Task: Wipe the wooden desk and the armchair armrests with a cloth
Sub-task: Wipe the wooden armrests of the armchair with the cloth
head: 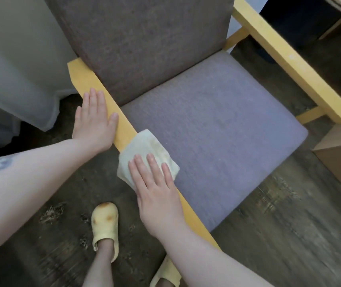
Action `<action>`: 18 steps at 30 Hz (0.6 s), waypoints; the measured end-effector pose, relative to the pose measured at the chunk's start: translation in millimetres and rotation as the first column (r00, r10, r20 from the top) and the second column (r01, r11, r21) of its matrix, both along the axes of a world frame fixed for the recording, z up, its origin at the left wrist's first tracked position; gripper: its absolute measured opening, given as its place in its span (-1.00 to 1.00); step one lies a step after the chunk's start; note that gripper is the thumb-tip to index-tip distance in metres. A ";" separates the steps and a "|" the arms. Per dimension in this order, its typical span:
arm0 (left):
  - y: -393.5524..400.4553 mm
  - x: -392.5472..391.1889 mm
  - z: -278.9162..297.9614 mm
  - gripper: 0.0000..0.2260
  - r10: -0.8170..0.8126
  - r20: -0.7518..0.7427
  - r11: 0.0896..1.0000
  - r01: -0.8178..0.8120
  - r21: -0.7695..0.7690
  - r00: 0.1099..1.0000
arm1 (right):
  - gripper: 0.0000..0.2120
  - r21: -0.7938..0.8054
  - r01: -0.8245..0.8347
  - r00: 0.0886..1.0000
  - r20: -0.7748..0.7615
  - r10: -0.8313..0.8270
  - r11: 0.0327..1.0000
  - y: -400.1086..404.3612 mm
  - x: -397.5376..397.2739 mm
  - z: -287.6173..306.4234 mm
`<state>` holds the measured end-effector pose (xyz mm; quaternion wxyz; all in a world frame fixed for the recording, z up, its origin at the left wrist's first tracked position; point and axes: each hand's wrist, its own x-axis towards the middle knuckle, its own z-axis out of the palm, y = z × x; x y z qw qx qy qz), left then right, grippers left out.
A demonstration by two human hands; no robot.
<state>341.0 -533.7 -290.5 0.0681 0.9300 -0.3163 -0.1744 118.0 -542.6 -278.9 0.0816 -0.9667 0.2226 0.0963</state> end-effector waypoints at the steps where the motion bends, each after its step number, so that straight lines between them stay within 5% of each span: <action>1: 1.0 -9.9 1.6 -0.43 0.006 -0.002 1.000 -0.006 0.002 1.000 | -0.34 0.006 -0.017 1.000 0.000 0.017 1.000 4.6 -30.9 2.0; 8: 7.2 -62.1 6.1 -0.43 0.015 -0.004 1.000 -0.015 0.011 1.000 | -0.59 -0.084 -0.008 1.000 -0.009 0.008 0.996 17.2 -177.4 1.4; 13: 31.6 -32.1 8.3 -0.43 -0.188 0.011 0.982 0.187 0.019 0.982 | -0.51 0.015 0.024 0.999 0.041 -0.025 1.000 7.0 -84.3 5.3; 18: 30.2 14.2 9.7 -0.49 -0.197 -0.007 0.980 0.197 -0.010 0.980 | -0.42 0.044 -0.047 0.998 0.036 0.045 0.998 -20.1 70.6 2.3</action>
